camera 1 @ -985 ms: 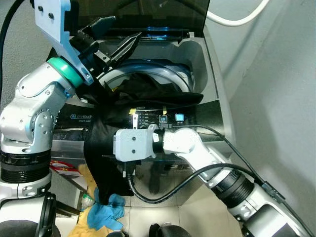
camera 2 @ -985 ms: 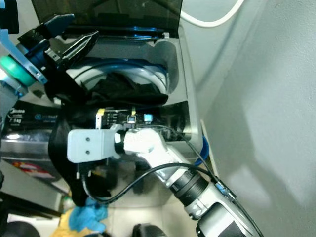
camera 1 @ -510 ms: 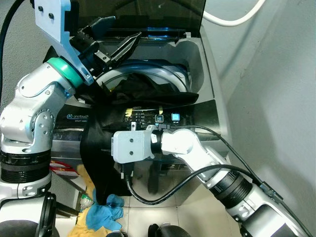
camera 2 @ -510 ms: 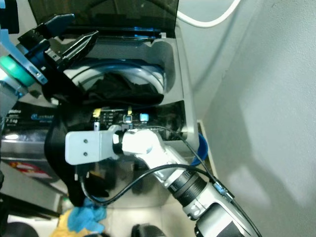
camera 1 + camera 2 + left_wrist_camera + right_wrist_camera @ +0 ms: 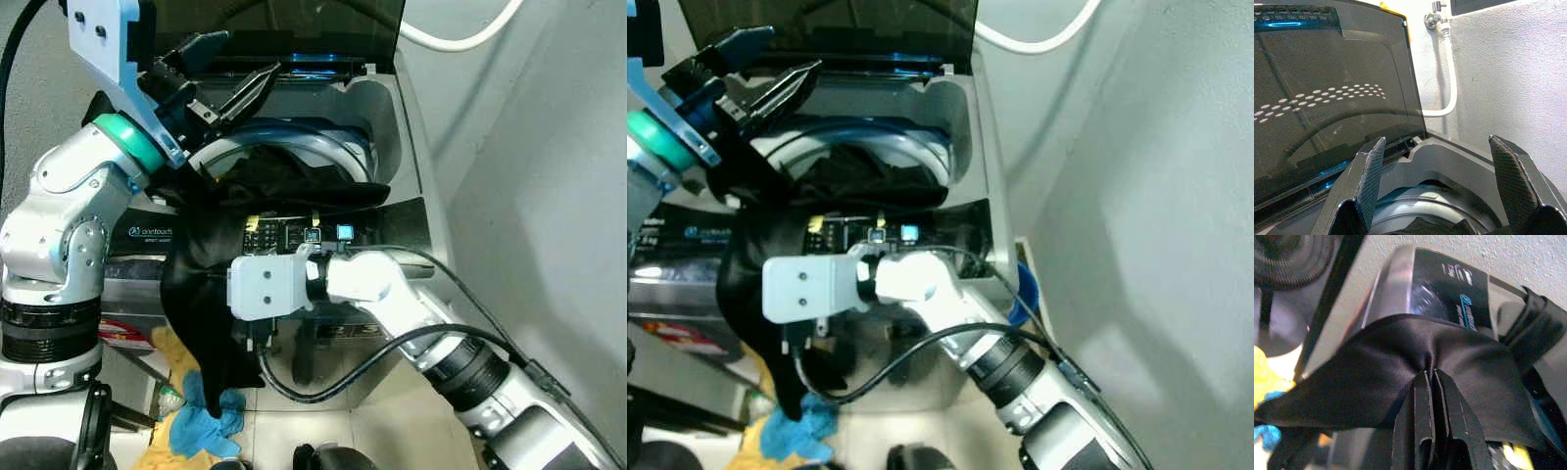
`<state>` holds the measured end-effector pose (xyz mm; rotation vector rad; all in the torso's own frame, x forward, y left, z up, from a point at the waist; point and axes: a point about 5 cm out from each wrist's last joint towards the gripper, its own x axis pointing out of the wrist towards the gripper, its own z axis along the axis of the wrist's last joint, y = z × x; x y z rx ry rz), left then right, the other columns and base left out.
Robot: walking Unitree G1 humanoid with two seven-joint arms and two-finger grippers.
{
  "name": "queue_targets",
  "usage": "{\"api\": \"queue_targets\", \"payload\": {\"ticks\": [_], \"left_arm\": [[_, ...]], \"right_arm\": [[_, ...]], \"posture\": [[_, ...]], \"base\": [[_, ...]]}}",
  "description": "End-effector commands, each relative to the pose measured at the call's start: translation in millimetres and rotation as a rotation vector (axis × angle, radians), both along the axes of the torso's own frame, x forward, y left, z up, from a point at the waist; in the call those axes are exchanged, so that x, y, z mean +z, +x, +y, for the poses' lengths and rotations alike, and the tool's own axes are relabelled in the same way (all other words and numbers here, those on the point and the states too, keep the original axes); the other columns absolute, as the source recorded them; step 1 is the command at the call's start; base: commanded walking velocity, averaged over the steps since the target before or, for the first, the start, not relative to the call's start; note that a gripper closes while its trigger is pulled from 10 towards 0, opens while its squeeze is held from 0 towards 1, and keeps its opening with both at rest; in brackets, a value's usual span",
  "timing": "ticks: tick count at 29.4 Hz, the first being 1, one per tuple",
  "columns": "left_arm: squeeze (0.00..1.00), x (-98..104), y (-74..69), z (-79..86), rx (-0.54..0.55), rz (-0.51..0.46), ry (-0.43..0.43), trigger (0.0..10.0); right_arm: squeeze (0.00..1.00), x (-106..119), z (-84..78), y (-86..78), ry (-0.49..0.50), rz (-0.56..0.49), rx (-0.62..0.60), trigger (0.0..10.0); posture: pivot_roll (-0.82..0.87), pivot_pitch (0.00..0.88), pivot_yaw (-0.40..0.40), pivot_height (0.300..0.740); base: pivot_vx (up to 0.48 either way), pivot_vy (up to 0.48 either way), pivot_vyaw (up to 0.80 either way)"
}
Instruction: Clothes washing
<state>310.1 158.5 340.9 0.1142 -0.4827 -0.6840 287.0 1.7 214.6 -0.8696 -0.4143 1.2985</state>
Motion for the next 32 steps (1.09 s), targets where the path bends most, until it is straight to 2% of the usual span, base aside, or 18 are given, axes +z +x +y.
{"api": "queue_targets", "payload": {"ticks": [1, 4, 9, 11, 12, 13, 15, 19, 20, 22, 23, 24, 25, 27, 28, 29, 31, 32], "left_arm": [[0.00, -1.3, 0.9, 1.2, 0.005, 0.008, 0.006, 10.0], [0.00, -0.4, 0.0, 2.8, 0.007, 0.006, 0.006, 10.0], [0.00, 2.3, -1.3, 6.4, 0.017, -0.007, -0.001, 10.0], [0.00, 2.3, -1.3, 6.4, 0.017, -0.007, -0.001, 10.0], [0.00, 3.5, -1.9, 6.8, 0.013, -0.012, -0.010, 10.0], [0.00, 4.9, -2.8, 6.8, 0.005, -0.019, -0.024, 10.0], [0.00, 7.9, -5.8, 5.9, -0.023, -0.034, -0.056, 10.0], [0.00, 9.7, -7.6, 5.1, -0.042, -0.041, -0.080, 10.0], [0.00, 10.4, -9.3, 4.2, -0.053, -0.046, -0.084, 10.0], [0.00, 11.6, -12.7, 2.9, -0.073, -0.060, -0.092, 10.0], [0.00, 11.6, -12.7, 2.9, -0.073, -0.060, -0.092, 10.0], [0.00, 12.2, -14.5, 2.4, -0.084, -0.066, -0.097, 10.0], [0.00, 12.2, -14.5, 2.4, -0.084, -0.066, -0.097, 10.0], [0.00, 12.7, -16.0, 2.4, -0.094, -0.068, -0.105, 10.0], [0.00, 12.7, -17.8, 2.2, -0.104, -0.068, -0.108, 10.0], [0.00, 11.8, -19.0, 2.3, -0.109, -0.066, -0.109, 10.0], [0.00, 10.3, -19.7, 2.3, -0.110, -0.063, -0.108, 10.0], [0.00, 9.1, -19.5, 2.7, -0.107, -0.061, -0.107, 10.0]], "right_arm": [[0.00, 10.0, -2.5, -0.2, 0.006, -0.025, -0.005, 0.0], [0.00, 18.5, -5.9, 0.1, 0.028, -0.039, -0.014, 0.0], [0.00, 42.6, -6.7, 8.9, 0.236, -0.023, -0.067, 0.0], [0.00, 42.6, -6.7, 8.9, 0.236, -0.023, -0.067, 0.0], [0.00, 50.2, -5.1, 15.5, 0.306, -0.022, -0.108, 0.0], [0.00, 60.5, -3.2, 25.0, 0.402, -0.033, -0.173, 10.0], [0.00, 75.5, 2.2, 36.9, 0.564, -0.023, -0.252, 10.0], [0.00, 84.5, 5.6, 48.7, 0.662, -0.013, -0.350, 10.0], [0.00, 89.7, 5.4, 58.5, 0.715, -0.017, -0.441, 10.0], [0.00, 100.9, -0.7, 76.8, 0.842, -0.022, -0.638, 10.0], [0.00, 100.9, -0.7, 76.8, 0.842, -0.022, -0.638, 10.0], [0.00, 106.7, -8.3, 84.7, 0.915, -0.033, -0.749, 10.0], [0.00, 106.7, -8.3, 84.7, 0.915, -0.033, -0.749, 10.0], [0.00, 112.4, -17.8, 90.4, 0.995, -0.041, -0.844, 10.0], [0.00, 123.8, -32.3, 92.7, 1.127, -0.073, -0.920, 10.0], [0.00, 136.4, -42.7, 91.8, 1.207, -0.128, -0.946, 10.0], [0.00, 144.9, -43.8, 91.8, 1.192, -0.170, -0.924, 10.0], [0.00, 148.0, -40.6, 89.7, 1.166, -0.170, -0.849, 10.0]], "posture": [[0.06, 0.087, 0.041, 0.740], [0.06, 0.087, 0.041, 0.740], [0.06, 0.083, 0.038, 0.740], [0.06, 0.083, 0.038, 0.740], [0.06, 0.083, 0.037, 0.740], [0.06, 0.081, 0.033, 0.740], [0.06, 0.082, 0.033, 0.740], [0.06, 0.081, 0.033, 0.740], [0.06, 0.081, 0.033, 0.740], [0.07, 0.080, 0.028, 0.740], [0.07, 0.080, 0.028, 0.740], [0.08, 0.078, 0.022, 0.740], [0.08, 0.078, 0.022, 0.740], [0.08, 0.078, 0.022, 0.740], [0.09, 0.078, 0.016, 0.740], [0.09, 0.077, 0.015, 0.740], [0.08, 0.074, 0.012, 0.740], [0.08, 0.074, 0.010, 0.740]], "base": [[0.000, 0.000, 0.00], [0.000, 0.000, 0.00], [0.000, 0.000, 0.00], [0.000, 0.000, 0.00], [0.000, 0.000, 0.00], [0.000, 0.000, 0.00], [0.000, 0.000, 0.00], [0.000, 0.000, 0.00], [0.000, 0.000, 0.00], [0.000, 0.000, 0.00], [0.000, 0.000, 0.00], [0.000, 0.000, 0.00], [0.000, 0.000, 0.00], [0.000, 0.000, 0.00], [0.000, 0.000, 0.00], [0.000, 0.000, 0.00], [0.000, 0.000, 0.00], [0.000, 0.000, 0.00]]}}
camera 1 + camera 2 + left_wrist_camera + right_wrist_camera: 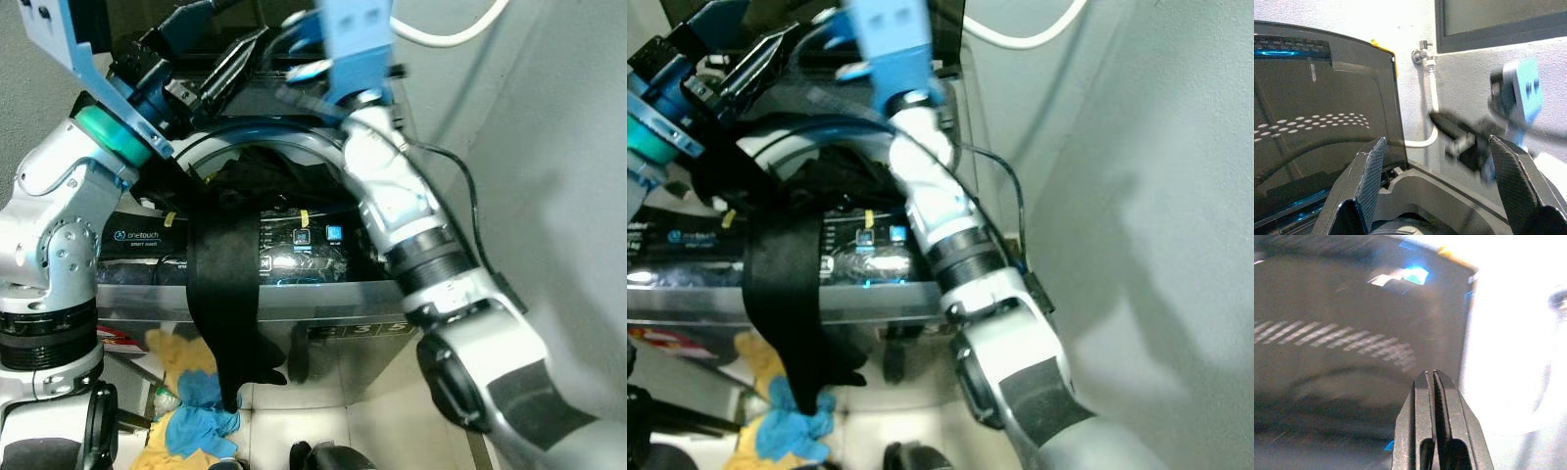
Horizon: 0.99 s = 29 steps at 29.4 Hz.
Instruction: Clothes washing
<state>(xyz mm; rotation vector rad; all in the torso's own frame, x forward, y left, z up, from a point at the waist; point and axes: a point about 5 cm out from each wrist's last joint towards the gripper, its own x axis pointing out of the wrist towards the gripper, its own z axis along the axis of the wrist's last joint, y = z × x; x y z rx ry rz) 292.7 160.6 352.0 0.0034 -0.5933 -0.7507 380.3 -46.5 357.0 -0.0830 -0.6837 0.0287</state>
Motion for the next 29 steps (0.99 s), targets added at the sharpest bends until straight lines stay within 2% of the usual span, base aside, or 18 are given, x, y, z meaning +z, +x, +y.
{"api": "queue_targets", "payload": {"ticks": [1, 2, 6, 7, 8, 9, 10, 12, 13, 15, 16, 17, 18, 20, 21, 23, 25, 29], "left_arm": [[0.00, -2.6, -1.9, 0.7, -0.003, 0.007, 0.009, 10.0], [0.00, -2.6, -1.9, 0.7, -0.003, 0.007, 0.009, 10.0], [0.00, -3.8, -2.7, 3.8, 0.015, 0.005, 0.028, 10.0], [0.00, -3.8, -2.7, 3.8, 0.015, 0.005, 0.028, 10.0], [0.00, -4.5, -4.0, 6.4, 0.019, 0.004, 0.048, 10.0], [0.00, -4.5, -4.0, 6.4, 0.019, 0.004, 0.048, 10.0], [0.00, -4.7, -5.3, 10.1, 0.027, 0.001, 0.064, 10.0], [0.00, -4.7, -5.3, 10.1, 0.027, 0.001, 0.064, 10.0], [0.00, -3.8, -5.5, 14.6, 0.047, 0.001, 0.068, 10.0], [0.00, -3.8, -5.5, 14.6, 0.047, 0.001, 0.068, 10.0], [0.00, -2.7, -4.3, 18.2, 0.071, -0.001, 0.070, 10.0], [0.00, -2.7, -4.3, 18.2, 0.071, -0.001, 0.070, 10.0], [0.00, -1.5, -1.9, 19.1, 0.086, -0.003, 0.067, 10.0], [0.00, -1.5, -1.9, 19.1, 0.086, -0.003, 0.067, 10.0], [0.00, -0.8, 0.1, 18.6, 0.093, -0.005, 0.065, 10.0], [0.00, -0.5, 2.4, 16.6, 0.093, -0.007, 0.067, 10.0], [0.00, -0.5, 3.0, 16.0, 0.092, -0.007, 0.069, 10.0], [0.00, -0.2, 3.9, 15.6, 0.092, -0.006, 0.071, 10.0]], "right_arm": [[0.00, 5.9, 11.9, -4.0, -0.045, -0.041, 0.089, 10.0], [0.00, 5.9, 11.9, -4.0, -0.045, -0.041, 0.089, 10.0], [0.00, -13.6, 32.7, -18.5, -0.273, -0.094, 0.351, 10.0], [0.00, -13.6, 32.7, -18.5, -0.273, -0.094, 0.351, 10.0], [0.00, -26.9, 35.4, -30.7, -0.358, -0.087, 0.502, 10.0], [0.00, -26.9, 35.4, -30.7, -0.358, -0.087, 0.502, 10.0], [0.00, -44.8, 35.2, -47.7, -0.455, -0.054, 0.679, 10.0], [0.00, -44.8, 35.2, -47.7, -0.455, -0.054, 0.679, 10.0], [0.00, -63.6, 32.7, -67.2, -0.548, -0.013, 0.843, 10.0], [0.00, -63.6, 32.7, -67.2, -0.548, -0.013, 0.843, 10.0], [0.00, -83.8, 31.8, -85.5, -0.627, 0.050, 0.990, 10.0], [0.00, -83.8, 31.8, -85.5, -0.627, 0.050, 0.990, 10.0], [0.23, -98.7, 34.4, -94.4, -0.691, 0.090, 1.057, 10.0], [0.23, -98.7, 34.4, -94.4, -0.691, 0.090, 1.057, 10.0], [1.00, -107.1, 38.9, -97.8, -0.730, 0.109, 1.083, 10.0], [1.00, -115.0, 49.8, -100.4, -0.819, 0.103, 1.095, 10.0], [1.00, -118.8, 53.6, -102.9, -0.864, 0.103, 1.113, 10.0], [1.00, -123.0, 57.7, -104.1, -0.897, 0.105, 1.120, 10.0]], "posture": [[0.08, 0.076, 0.010, 0.740], [0.08, 0.076, 0.010, 0.740], [0.07, 0.077, 0.009, 0.740], [0.07, 0.077, 0.009, 0.740], [0.07, 0.078, 0.011, 0.740], [0.07, 0.078, 0.011, 0.740], [0.07, 0.077, 0.012, 0.740], [0.07, 0.077, 0.012, 0.740], [0.07, 0.076, 0.015, 0.740], [0.07, 0.076, 0.015, 0.740], [0.07, 0.071, 0.018, 0.740], [0.07, 0.071, 0.018, 0.740], [0.06, 0.056, 0.021, 0.740], [0.06, 0.056, 0.021, 0.740], [0.06, 0.050, 0.022, 0.740], [0.06, 0.045, 0.025, 0.740], [0.06, 0.044, 0.026, 0.740], [0.06, 0.041, 0.026, 0.740]], "base": [[0.000, 0.000, 0.00], [0.000, 0.000, 0.00], [0.000, 0.000, 0.00], [0.000, 0.000, 0.00], [0.000, 0.000, 0.00], [0.000, 0.000, 0.00], [0.000, 0.000, 0.00], [0.000, 0.000, 0.00], [0.000, 0.000, 0.00], [0.000, 0.000, 0.00], [0.000, 0.000, 0.00], [0.000, 0.000, 0.00], [0.000, 0.000, 0.00], [0.000, 0.000, 0.00], [0.000, 0.000, 0.00], [0.000, 0.000, 0.00], [0.000, 0.000, 0.00], [0.000, 0.000, 0.00]]}}
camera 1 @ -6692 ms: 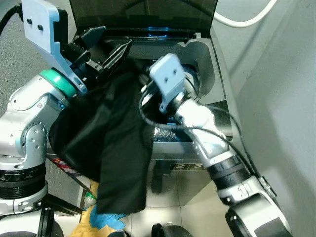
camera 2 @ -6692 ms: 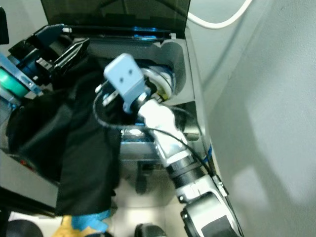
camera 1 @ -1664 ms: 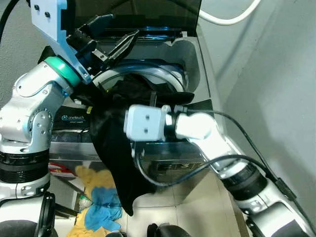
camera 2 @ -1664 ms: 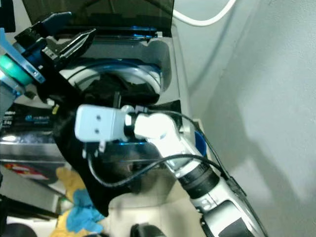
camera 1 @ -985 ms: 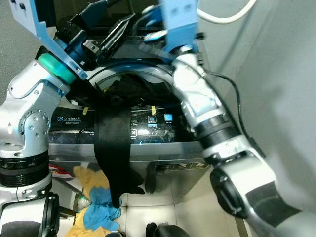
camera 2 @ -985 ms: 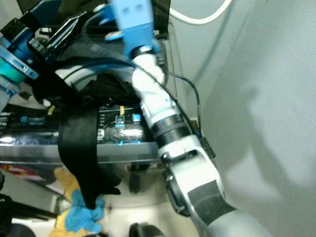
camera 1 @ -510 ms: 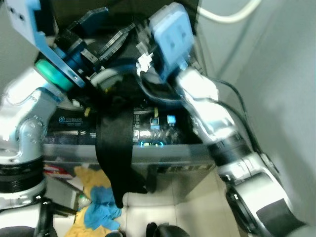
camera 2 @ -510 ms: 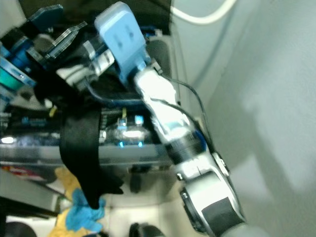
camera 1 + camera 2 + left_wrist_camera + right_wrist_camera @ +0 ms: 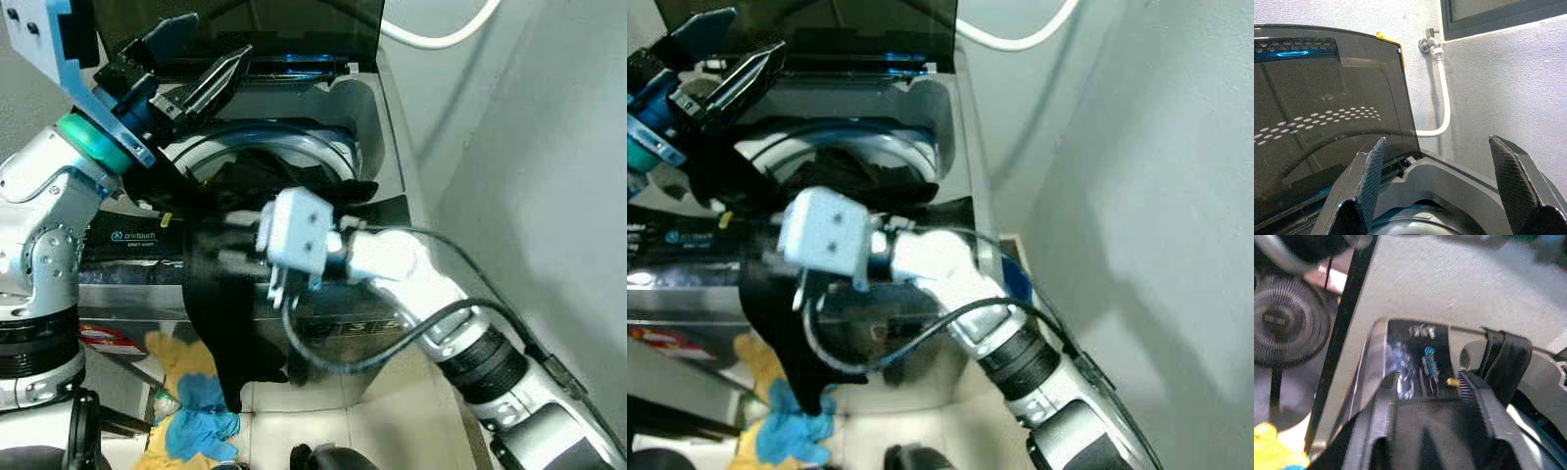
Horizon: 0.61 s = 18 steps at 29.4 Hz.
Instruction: Clothes washing
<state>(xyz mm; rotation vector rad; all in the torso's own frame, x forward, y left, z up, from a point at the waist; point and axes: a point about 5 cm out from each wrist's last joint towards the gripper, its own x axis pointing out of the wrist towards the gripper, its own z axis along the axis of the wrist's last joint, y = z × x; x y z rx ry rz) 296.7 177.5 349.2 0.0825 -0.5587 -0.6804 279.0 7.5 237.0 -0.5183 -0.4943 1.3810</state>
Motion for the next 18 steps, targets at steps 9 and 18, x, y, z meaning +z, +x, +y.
{"api": "queue_targets", "payload": {"ticks": [9, 18], "left_arm": [[0.00, 7.9, 3.0, -6.0, -0.010, -0.028, 0.007, 10.0], [0.00, -1.2, 1.1, -6.9, -0.019, 0.005, 0.029, 10.0]], "right_arm": [[1.00, -26.8, 19.0, -7.7, -0.219, -0.062, 0.021, 10.0], [0.37, -38.6, 14.7, 1.8, -0.320, -0.141, -0.068, 10.0]], "posture": [[0.07, 0.042, 0.026, 0.740], [0.07, 0.052, 0.022, 0.740]], "base": [[0.000, 0.000, 0.00], [0.000, 0.000, 0.00]]}}
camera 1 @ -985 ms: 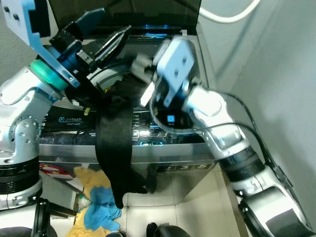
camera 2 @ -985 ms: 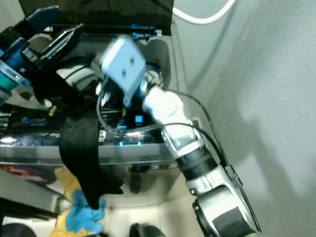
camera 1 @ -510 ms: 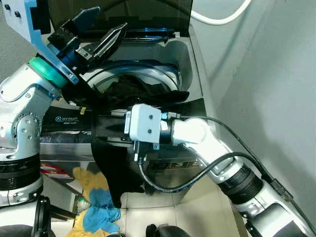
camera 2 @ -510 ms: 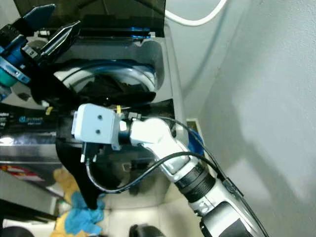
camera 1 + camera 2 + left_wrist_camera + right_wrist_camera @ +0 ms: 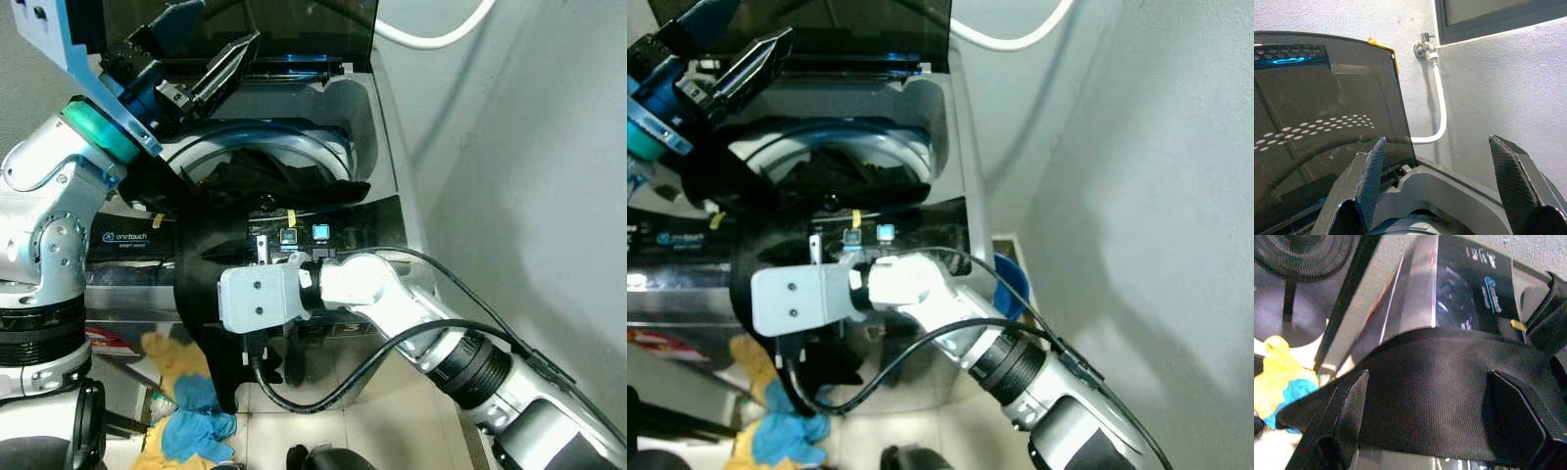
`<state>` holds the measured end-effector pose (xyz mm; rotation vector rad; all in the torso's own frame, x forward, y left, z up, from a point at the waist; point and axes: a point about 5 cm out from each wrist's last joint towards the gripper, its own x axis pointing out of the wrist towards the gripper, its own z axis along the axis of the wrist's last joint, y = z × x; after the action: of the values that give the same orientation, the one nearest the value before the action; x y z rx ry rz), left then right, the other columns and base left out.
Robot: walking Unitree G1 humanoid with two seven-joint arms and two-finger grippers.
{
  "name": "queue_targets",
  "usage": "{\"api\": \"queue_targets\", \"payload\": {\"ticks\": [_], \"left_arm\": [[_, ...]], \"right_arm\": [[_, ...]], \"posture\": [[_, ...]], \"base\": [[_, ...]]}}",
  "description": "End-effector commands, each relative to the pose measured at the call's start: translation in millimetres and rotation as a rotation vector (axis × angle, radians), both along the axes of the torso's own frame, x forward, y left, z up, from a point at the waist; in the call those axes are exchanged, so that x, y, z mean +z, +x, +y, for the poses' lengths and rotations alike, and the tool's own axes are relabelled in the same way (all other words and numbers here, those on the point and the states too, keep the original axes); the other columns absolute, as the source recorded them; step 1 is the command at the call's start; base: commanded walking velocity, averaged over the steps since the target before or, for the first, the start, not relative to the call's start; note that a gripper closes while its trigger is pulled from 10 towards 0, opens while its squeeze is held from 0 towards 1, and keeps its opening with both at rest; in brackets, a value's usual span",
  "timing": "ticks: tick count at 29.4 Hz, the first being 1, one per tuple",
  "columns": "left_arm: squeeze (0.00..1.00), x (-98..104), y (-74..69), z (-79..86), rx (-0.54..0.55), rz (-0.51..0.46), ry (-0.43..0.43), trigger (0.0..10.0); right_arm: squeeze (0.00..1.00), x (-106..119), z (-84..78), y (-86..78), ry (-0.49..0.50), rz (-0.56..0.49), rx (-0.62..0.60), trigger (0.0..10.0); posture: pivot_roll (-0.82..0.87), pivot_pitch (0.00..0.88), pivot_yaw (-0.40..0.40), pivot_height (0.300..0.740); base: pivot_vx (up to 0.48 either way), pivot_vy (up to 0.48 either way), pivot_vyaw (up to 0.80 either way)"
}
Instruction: Clothes washing
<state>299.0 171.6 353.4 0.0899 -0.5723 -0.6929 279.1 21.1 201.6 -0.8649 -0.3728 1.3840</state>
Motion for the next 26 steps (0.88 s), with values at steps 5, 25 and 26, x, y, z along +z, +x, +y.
{"api": "queue_targets", "payload": {"ticks": [5, 25, 26], "left_arm": [[0.00, -17.9, -10.8, 0.4, -0.033, 0.066, 0.060, 10.0], [0.00, -21.1, -14.3, 2.6, -0.023, 0.086, 0.049, 10.0], [0.00, -21.1, -14.3, 2.6, -0.023, 0.086, 0.049, 10.0]], "right_arm": [[0.00, 1.6, 1.2, 11.5, 0.033, -0.041, -0.093, 10.0], [0.00, 15.9, 1.8, 7.5, 0.142, -0.037, -0.059, 0.0], [0.00, 15.9, 1.8, 7.5, 0.142, -0.037, -0.059, 0.0]], "posture": [[0.08, 0.061, 0.020, 0.740], [0.07, 0.070, 0.018, 0.740], [0.07, 0.070, 0.018, 0.740]], "base": [[0.000, 0.000, 0.00], [0.000, 0.000, 0.00], [0.000, 0.000, 0.00]]}}
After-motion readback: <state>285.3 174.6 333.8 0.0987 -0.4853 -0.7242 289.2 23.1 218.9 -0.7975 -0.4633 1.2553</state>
